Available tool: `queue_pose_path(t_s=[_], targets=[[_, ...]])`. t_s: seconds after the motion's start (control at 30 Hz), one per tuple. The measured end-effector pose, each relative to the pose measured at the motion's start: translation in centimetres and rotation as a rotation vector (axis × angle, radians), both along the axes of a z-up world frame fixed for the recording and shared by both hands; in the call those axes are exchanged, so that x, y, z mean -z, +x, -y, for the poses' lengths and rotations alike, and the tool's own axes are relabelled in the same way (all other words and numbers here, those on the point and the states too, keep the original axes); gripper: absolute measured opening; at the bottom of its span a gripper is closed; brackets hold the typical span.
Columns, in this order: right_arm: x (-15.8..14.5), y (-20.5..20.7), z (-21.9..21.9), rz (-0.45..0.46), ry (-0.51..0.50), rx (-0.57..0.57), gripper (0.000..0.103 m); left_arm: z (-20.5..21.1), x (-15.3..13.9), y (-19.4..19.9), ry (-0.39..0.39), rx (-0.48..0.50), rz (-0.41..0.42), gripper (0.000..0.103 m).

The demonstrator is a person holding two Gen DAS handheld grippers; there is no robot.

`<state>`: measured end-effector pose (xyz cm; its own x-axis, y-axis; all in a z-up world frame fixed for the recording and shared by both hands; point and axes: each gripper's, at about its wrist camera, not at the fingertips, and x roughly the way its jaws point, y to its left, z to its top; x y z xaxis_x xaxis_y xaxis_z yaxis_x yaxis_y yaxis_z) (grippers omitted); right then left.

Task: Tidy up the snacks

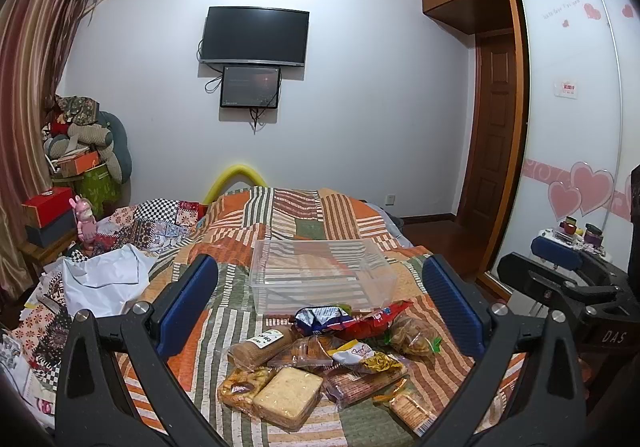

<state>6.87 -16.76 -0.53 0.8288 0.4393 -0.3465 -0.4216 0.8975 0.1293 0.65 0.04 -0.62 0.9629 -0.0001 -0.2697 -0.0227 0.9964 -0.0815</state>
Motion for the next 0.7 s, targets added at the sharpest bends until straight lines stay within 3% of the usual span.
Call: queue_pose_path(t_s=[0.2,0.27,0.47,0.7], targets=[[0.5,0.5,0.3,-0.043,0.002,-0.011,0.103,-0.4,0.3,0.2,0.023,-0.030,-0.027,0.102],[0.8,0.7,0.2,-0.065,-0.006,-0.025,0.103,-0.5,0.5,0.4,0.034,-0.033,-0.042,0.096],[3.1,1.8,-0.1,-0.176,-0.065,-0.071,0.084,-1.1,2.1,1.4,0.049,-0.014,-0.129,0.076],[7.1,2.5,-0.7,-0.339,-0.170,-0.129,0.070,-2.6,5.1,3.2,0.029,0.025,-0.284,0.067]])
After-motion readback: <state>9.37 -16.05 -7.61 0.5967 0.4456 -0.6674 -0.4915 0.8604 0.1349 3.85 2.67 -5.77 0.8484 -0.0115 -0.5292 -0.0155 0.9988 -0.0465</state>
